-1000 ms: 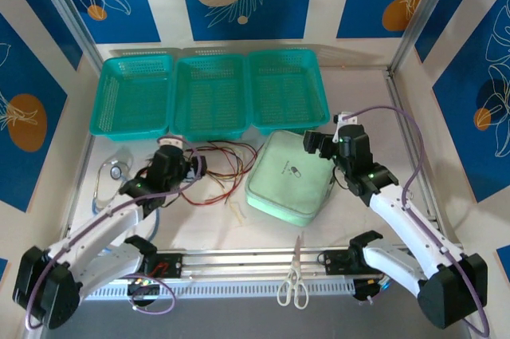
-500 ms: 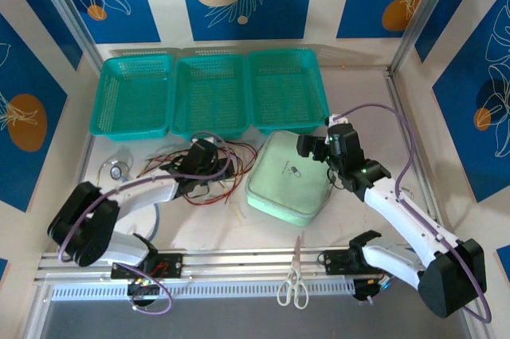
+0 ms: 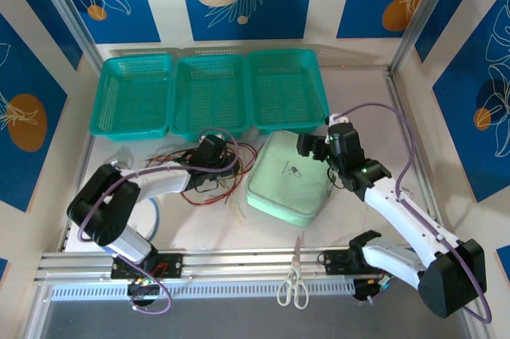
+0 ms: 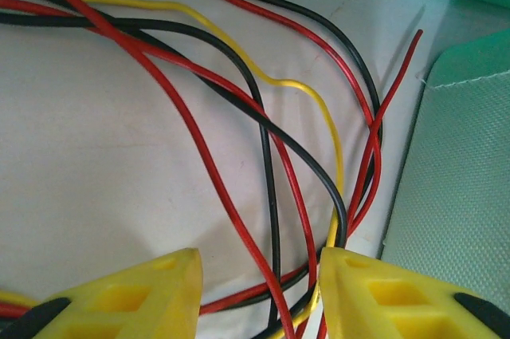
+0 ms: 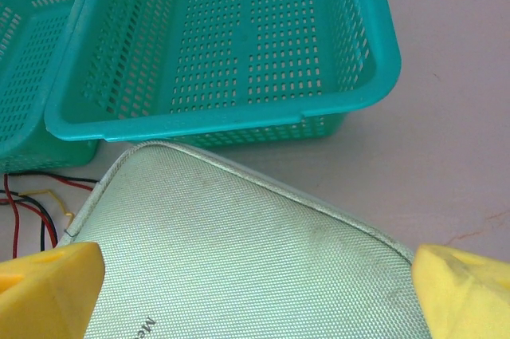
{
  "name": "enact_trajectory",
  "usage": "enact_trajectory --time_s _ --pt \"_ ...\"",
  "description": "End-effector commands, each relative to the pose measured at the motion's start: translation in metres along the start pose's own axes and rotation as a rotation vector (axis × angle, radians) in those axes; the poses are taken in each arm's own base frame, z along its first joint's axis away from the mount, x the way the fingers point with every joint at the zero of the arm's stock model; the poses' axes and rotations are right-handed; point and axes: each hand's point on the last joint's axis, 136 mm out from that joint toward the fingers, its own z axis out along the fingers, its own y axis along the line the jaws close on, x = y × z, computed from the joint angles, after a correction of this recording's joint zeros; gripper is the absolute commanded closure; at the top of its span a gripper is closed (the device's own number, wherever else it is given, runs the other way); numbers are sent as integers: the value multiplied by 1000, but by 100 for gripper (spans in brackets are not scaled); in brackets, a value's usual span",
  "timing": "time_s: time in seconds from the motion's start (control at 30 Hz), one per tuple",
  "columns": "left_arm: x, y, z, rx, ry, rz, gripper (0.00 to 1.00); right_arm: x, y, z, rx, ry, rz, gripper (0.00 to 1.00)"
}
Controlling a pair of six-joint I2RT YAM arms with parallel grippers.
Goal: Untangle the cables
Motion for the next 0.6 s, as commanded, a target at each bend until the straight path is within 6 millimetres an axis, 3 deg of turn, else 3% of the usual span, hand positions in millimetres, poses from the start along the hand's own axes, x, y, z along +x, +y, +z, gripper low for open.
enact_trajectory --time_s 0.0,0.23,0.57 --pt "-6 -12 5 15 -3 2 59 -13 2 -9 0 -36 -14 1" --pt "-6 -16 13 27 17 4 73 -16 1 -13 -1 -50 -15 1" --pt "-3 -7 22 -32 53 -26 71 -22 1 -18 -4 -63 -22 1"
